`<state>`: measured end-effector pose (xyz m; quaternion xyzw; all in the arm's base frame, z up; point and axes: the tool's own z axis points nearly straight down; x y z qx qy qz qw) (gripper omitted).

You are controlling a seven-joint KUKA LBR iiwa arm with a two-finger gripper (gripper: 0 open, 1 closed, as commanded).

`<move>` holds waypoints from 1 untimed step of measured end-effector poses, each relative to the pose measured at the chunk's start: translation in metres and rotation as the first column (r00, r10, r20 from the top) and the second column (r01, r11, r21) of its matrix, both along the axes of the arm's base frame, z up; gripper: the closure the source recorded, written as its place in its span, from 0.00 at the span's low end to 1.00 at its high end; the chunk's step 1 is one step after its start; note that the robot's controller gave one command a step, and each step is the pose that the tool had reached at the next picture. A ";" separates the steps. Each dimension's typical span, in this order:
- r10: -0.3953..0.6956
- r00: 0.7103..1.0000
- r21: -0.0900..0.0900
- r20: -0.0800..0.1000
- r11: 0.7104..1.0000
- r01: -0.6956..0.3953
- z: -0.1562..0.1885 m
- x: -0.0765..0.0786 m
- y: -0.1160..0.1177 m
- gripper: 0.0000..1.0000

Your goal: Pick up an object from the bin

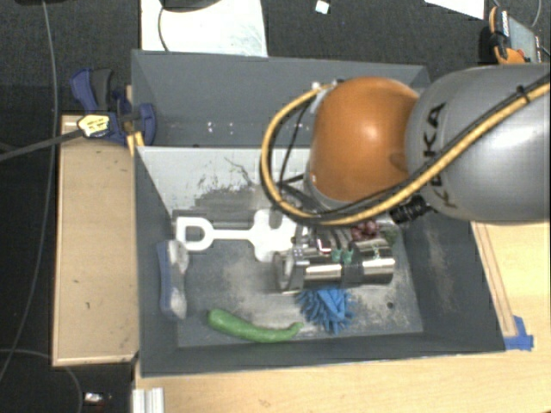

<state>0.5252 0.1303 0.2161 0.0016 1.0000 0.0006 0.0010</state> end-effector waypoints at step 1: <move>0.178 0.984 0.000 0.005 0.984 -0.178 -0.138 -0.021 -0.050 0.00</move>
Offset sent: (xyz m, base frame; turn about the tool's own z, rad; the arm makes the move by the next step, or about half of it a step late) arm -0.0230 -0.0664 -0.1461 -0.2415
